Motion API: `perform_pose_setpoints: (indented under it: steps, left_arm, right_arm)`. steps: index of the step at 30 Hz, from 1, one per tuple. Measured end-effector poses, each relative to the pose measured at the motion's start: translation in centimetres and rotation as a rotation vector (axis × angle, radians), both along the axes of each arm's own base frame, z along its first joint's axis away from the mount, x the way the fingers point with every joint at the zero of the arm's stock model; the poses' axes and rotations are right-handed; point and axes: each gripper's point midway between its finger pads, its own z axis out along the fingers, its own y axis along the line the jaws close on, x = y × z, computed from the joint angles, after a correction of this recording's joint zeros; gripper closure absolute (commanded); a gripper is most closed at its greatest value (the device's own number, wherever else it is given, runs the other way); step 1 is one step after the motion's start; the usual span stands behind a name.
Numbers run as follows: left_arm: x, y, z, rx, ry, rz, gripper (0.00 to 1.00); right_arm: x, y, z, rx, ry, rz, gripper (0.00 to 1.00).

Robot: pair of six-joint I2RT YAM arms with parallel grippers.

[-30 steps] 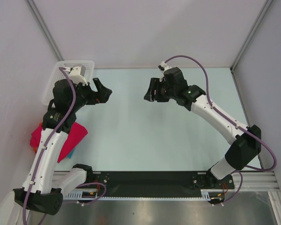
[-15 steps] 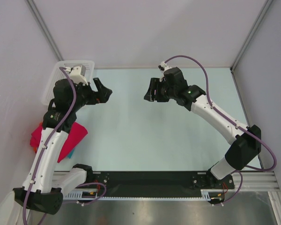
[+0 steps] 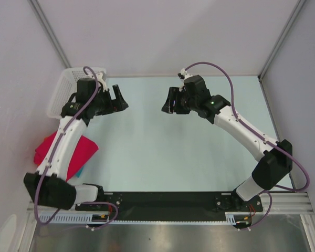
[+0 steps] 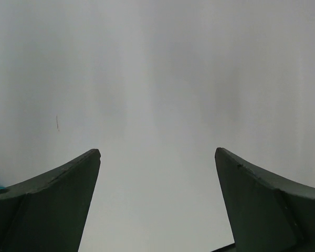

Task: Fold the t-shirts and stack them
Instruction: Grab crumpled tshirt from the corner of the board with the left arm

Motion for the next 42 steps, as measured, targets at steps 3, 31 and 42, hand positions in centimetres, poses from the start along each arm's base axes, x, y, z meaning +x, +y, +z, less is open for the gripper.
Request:
perform_pose_setpoints:
  steps: [3,31,42]
  left_arm:
    - [1.4,0.7,-5.3,-0.001,0.203,0.025,0.06]
    - [-1.3,10.5,0.0,0.179,0.142,0.419,0.05]
    - [-6.1,19.5,-6.4,0.042,0.374,0.806,0.06]
  right_arm:
    - [0.1,0.0,-0.2,0.000,0.005,0.001,0.41]
    - [0.7,0.0,-1.9,0.000,0.060,0.017,0.43]
    - [0.3,-0.2,-2.8,-0.002,0.086,0.026,0.44]
